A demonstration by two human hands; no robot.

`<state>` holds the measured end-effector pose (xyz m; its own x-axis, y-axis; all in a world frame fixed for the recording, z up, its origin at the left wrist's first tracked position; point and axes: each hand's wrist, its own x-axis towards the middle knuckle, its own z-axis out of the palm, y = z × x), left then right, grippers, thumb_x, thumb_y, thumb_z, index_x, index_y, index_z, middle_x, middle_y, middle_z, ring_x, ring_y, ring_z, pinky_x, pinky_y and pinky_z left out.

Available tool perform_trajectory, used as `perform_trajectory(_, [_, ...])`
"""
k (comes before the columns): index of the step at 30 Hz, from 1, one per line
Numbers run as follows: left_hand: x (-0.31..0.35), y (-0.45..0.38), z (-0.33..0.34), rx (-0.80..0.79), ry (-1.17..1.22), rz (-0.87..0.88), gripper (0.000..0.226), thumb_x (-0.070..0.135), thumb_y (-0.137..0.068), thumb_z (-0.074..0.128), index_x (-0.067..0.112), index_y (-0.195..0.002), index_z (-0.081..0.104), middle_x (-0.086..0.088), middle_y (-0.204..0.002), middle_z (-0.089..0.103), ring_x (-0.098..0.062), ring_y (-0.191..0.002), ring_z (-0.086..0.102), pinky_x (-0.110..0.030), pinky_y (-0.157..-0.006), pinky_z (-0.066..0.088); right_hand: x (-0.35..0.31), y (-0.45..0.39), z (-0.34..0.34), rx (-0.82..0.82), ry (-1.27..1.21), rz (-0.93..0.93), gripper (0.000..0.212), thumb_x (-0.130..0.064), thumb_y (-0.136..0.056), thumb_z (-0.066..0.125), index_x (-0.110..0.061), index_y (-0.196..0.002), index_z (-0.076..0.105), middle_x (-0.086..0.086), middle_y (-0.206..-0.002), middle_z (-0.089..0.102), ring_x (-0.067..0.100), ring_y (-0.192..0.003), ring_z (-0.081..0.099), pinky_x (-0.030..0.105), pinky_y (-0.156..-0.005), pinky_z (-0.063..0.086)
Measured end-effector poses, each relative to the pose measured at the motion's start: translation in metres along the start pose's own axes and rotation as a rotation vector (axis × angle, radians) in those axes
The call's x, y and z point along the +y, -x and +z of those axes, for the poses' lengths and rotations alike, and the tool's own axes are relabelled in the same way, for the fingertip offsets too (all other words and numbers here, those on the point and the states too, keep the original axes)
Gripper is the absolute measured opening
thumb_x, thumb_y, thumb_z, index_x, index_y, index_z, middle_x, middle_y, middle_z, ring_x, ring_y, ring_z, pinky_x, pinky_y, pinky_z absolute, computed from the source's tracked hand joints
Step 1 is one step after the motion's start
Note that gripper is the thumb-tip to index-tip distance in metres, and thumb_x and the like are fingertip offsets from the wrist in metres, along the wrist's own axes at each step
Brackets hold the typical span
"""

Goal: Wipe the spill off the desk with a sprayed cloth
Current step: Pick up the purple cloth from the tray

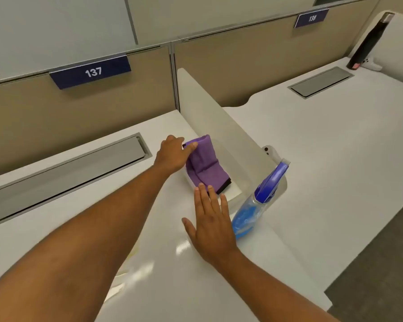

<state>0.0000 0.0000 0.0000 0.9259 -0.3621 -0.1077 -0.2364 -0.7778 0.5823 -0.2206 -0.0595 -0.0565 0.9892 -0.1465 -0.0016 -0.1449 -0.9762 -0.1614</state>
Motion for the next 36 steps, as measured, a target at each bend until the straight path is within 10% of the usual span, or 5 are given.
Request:
perform_trajectory(3, [0.004,-0.016,0.001,-0.117,0.093,-0.052,0.050,0.048,-0.110,0.053,0.005,-0.093,0.071,-0.016,-0.094,0.067,-0.033,-0.093,0.060,-0.037,-0.071,0.043,0.002,-0.001,0.000,0.015,-0.023,0.014,0.084,-0.063,-0.104,0.037,-0.008,-0.166,0.021,0.011,-0.174,0.022,0.031,-0.160,0.022,0.054,-0.128,0.021])
perform_trajectory(8, [0.012,-0.015,-0.005,-0.063,0.127,-0.065,0.036,0.039,-0.108,0.062,0.008,-0.116,0.080,-0.012,-0.118,0.077,-0.031,-0.107,0.065,-0.050,-0.098,0.052,0.000,-0.004,0.008,0.045,-0.012,0.019,0.086,-0.066,-0.102,0.040,-0.009,-0.165,0.025,0.012,-0.172,0.028,0.033,-0.158,0.027,0.055,-0.127,0.022])
perform_trajectory(23, [0.012,0.045,-0.117,-0.021,0.780,0.097,0.028,0.032,-0.113,0.054,0.018,-0.096,0.070,0.000,-0.088,0.070,-0.012,-0.080,0.069,-0.034,-0.080,0.064,-0.006,-0.001,-0.019,-0.118,0.052,-0.006,0.087,-0.069,-0.105,0.017,-0.012,-0.167,-0.006,0.009,-0.176,-0.010,0.031,-0.162,-0.012,0.049,-0.131,-0.004])
perform_trajectory(31, [-0.062,0.154,-0.216,-0.023,0.944,0.102,0.031,0.031,-0.114,0.049,0.018,-0.095,0.069,0.009,-0.070,0.066,-0.005,-0.063,0.062,-0.025,-0.066,0.062,-0.072,-0.018,-0.114,0.563,-0.802,-0.194,0.027,-0.028,-0.098,0.061,-0.018,-0.122,0.054,0.000,-0.124,0.054,0.016,-0.115,0.055,0.029,-0.098,0.049])
perform_trajectory(36, [-0.120,0.234,-0.238,-0.056,0.970,0.004,0.032,0.032,-0.114,0.048,0.013,-0.099,0.069,0.007,-0.073,0.065,-0.008,-0.065,0.062,-0.022,-0.061,0.057,-0.145,-0.020,-0.141,-0.197,-1.285,-0.301,0.051,-0.050,-0.085,0.069,-0.037,-0.132,0.053,-0.013,-0.134,0.066,0.007,-0.127,0.063,0.023,-0.098,0.054])
